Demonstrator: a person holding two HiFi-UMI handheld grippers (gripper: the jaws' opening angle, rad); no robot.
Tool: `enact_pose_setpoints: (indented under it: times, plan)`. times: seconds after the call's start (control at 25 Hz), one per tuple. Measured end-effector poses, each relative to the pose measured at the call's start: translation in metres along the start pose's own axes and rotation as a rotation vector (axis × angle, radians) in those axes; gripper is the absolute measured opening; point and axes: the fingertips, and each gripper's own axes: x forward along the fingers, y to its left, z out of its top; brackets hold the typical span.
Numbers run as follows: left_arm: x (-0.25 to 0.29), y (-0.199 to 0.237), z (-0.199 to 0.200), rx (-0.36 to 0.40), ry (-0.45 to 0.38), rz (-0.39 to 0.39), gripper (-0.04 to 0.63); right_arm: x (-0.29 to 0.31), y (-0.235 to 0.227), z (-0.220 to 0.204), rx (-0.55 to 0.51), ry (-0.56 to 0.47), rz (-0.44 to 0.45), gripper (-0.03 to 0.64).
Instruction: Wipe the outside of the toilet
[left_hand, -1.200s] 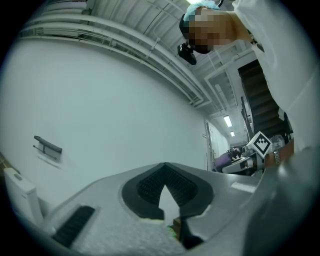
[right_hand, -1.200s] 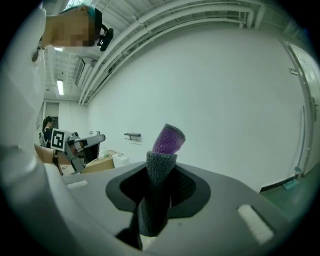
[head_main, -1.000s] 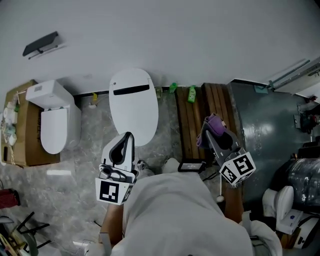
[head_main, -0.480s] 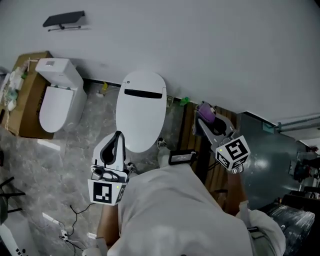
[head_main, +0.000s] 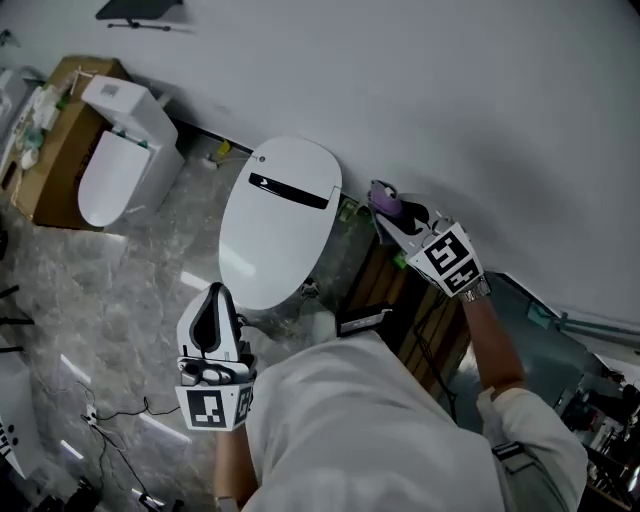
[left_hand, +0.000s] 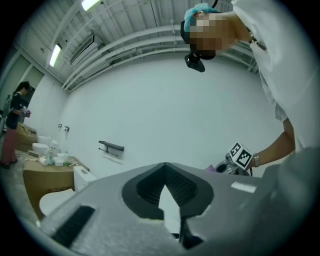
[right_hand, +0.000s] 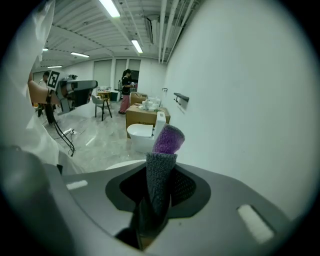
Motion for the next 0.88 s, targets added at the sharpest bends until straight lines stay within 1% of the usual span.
enact_pose_setpoints:
  times: [0.08,0.16,0.28,0.44,0.56,0.64,0.72,0.88]
  plan:
    - [0.012,-0.005,-0.017,-0.011,0.024,0.040,0.005,0.025,-0.024,-0.013,-0.033,0.015,0.016,0.101]
    - [0.024,-0.008,-0.036,-0.017,0.052,0.064,0.005,0.051,-0.042,-0.029,-0.043,0.025,0.030,0.101]
    - [0.051,-0.010,-0.059,-0.013,0.076,0.077,0.005,0.092,-0.065,-0.058,-0.025,0.050,0.066,0.101]
    - [0.096,-0.001,-0.088,-0.004,0.080,0.089,0.005,0.158,-0.091,-0.101,-0.019,0.116,0.115,0.101]
    - [0.117,0.004,-0.114,0.001,0.096,0.087,0.005,0.203,-0.101,-0.139,-0.027,0.168,0.146,0.101]
    - [0.128,0.004,-0.133,0.001,0.110,0.075,0.005,0.230,-0.107,-0.163,-0.052,0.215,0.161,0.101]
    - [0.136,0.004,-0.154,-0.008,0.130,0.060,0.005,0.257,-0.116,-0.186,-0.082,0.259,0.164,0.101]
    - [0.142,0.004,-0.200,-0.033,0.180,0.033,0.005,0.310,-0.122,-0.224,-0.110,0.318,0.163,0.101]
